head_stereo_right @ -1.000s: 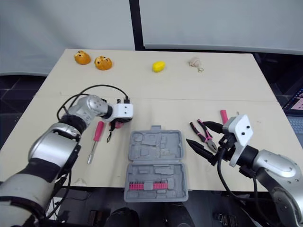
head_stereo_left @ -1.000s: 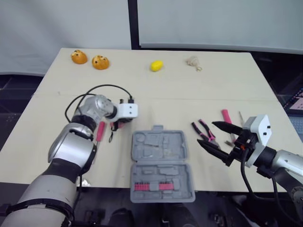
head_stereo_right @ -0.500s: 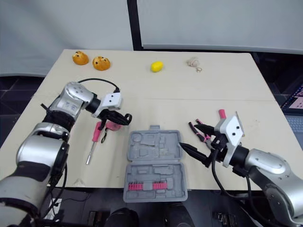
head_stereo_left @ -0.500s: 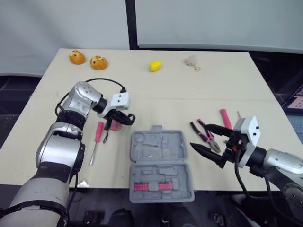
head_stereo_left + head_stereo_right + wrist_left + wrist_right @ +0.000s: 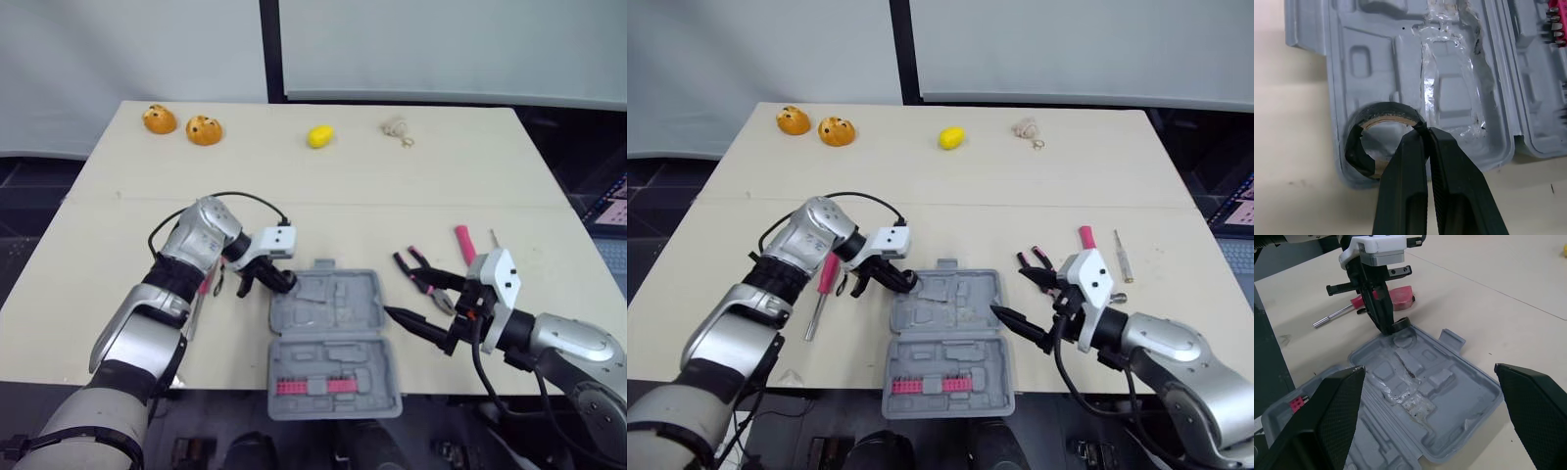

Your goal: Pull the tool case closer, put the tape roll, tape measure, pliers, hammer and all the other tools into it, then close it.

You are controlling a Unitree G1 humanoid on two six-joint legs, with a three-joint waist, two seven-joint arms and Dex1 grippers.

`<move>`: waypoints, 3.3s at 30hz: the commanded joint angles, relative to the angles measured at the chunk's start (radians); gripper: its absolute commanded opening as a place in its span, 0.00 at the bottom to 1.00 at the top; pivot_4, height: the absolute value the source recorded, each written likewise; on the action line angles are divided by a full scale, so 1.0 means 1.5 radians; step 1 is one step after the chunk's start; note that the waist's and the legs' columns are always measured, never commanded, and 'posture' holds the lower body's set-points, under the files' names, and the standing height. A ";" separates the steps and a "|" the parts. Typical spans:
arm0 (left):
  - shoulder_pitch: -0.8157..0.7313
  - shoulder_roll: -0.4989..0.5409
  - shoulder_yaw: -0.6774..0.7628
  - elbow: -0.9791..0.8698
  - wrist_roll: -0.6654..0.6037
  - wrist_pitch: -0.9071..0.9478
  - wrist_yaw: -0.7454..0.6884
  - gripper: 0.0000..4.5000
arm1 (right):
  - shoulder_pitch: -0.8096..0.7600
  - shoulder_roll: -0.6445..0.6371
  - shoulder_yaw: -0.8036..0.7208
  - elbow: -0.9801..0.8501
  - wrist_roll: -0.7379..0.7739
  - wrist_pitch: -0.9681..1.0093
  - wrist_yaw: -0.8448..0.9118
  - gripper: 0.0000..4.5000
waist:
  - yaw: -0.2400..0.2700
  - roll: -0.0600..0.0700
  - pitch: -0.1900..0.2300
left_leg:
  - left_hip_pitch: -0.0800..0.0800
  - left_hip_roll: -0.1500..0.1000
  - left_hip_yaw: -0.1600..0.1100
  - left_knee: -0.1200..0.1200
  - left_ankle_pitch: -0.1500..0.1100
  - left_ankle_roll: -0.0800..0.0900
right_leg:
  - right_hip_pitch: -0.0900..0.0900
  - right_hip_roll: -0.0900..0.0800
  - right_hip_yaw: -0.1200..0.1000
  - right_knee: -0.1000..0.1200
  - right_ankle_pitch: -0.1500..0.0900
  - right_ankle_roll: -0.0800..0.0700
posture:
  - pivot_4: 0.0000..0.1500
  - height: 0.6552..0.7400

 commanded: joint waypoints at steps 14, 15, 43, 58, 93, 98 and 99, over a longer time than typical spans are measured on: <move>-0.045 -0.024 -0.038 0.063 0.027 -0.040 0.036 0.00 | 0.016 0.010 -0.003 -0.020 -0.013 -0.019 -0.006 1.00 | 0.001 0.000 0.000 | 0.000 0.000 0.000 0.000 0.000 0.000 | 0.000 0.000 0.000 0.000 0.000 0.000 | 1.00 1.00; -0.045 -0.024 -0.040 0.064 0.028 -0.041 0.035 0.00 | 0.016 0.010 -0.003 -0.020 -0.013 -0.019 -0.006 1.00 | 0.001 0.000 0.000 | 0.000 0.000 0.000 0.000 0.000 0.000 | 0.000 0.000 0.000 0.000 0.000 0.000 | 1.00 1.00; 0.012 0.057 0.045 -0.123 -0.053 0.052 0.013 0.53 | 0.033 -0.004 -0.011 -0.027 -0.025 -0.020 0.010 1.00 | 0.000 0.000 0.000 | 0.000 0.000 0.000 0.000 0.000 0.000 | 0.000 0.000 0.000 0.000 0.000 0.000 | 1.00 1.00; 0.185 -0.038 0.246 -0.042 -0.241 -0.115 0.206 0.16 | -0.022 -0.023 0.001 0.003 -0.012 -0.004 0.037 1.00 | 0.005 0.000 0.000 | 0.000 -0.001 -0.001 0.001 0.000 0.000 | 0.000 -0.001 0.000 0.000 0.000 0.000 | 1.00 1.00; 0.213 0.000 0.238 -0.042 -0.276 -0.238 0.202 0.28 | -0.011 -0.050 -0.019 -0.003 -0.001 0.015 0.050 1.00 | -0.003 0.000 -0.001 | 0.001 0.000 -0.001 0.000 0.000 0.000 | 0.001 0.000 0.000 0.000 0.000 0.000 | 1.00 1.00; 0.398 0.098 0.343 -0.360 -0.386 -0.053 0.234 0.80 | -0.006 -0.096 -0.064 0.058 -0.005 0.006 0.098 1.00 | -0.012 0.001 -0.001 | 0.001 0.001 -0.001 -0.001 0.000 0.000 | 0.000 0.000 0.000 0.001 0.000 -0.001 | 1.00 1.00; 0.452 0.119 0.376 -0.415 -0.402 -0.021 0.253 0.93 | -0.001 -0.112 -0.078 0.083 -0.012 0.000 0.116 1.00 | -0.015 0.001 -0.001 | 0.001 0.001 -0.001 -0.001 0.000 0.000 | 0.000 0.000 0.000 0.001 0.000 -0.001 | 1.00 1.00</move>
